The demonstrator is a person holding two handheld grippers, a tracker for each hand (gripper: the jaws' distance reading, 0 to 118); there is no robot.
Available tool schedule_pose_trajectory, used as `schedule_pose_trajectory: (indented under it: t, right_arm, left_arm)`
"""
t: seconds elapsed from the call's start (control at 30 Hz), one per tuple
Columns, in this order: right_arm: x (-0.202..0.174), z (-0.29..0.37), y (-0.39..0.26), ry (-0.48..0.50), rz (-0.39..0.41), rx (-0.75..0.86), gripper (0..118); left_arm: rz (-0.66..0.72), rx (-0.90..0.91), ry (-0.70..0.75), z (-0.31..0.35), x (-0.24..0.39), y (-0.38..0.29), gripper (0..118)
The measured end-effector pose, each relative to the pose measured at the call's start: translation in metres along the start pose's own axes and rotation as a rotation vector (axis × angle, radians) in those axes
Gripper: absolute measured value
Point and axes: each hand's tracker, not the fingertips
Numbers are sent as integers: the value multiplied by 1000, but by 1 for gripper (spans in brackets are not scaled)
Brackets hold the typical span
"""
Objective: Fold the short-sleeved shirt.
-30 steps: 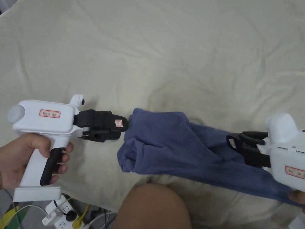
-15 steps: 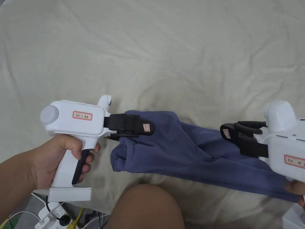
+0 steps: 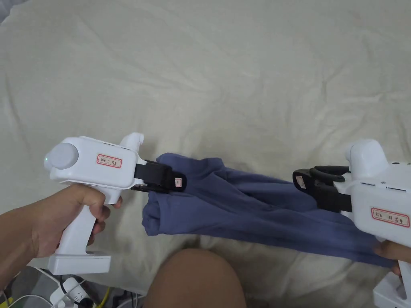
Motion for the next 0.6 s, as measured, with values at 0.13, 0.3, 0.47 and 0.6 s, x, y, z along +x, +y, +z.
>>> schedule_pose_trajectory:
  t: [0.13, 0.3, 0.47, 0.6]
  right_arm:
    - [-1, 2, 3, -4, 13, 7, 0]
    - [1, 1, 7, -11, 8, 15, 0]
    - [6, 0, 8, -18, 5, 19, 0]
    - [11, 1, 9, -17, 2, 28, 0]
  left_arm:
    - [-11, -10, 33, 16, -6, 3, 9]
    - [-11, -1, 85, 34, -19, 4, 9]
    - [32, -6, 134, 66, -40, 9, 9]
    - [38, -5, 262, 106, -54, 21, 9]
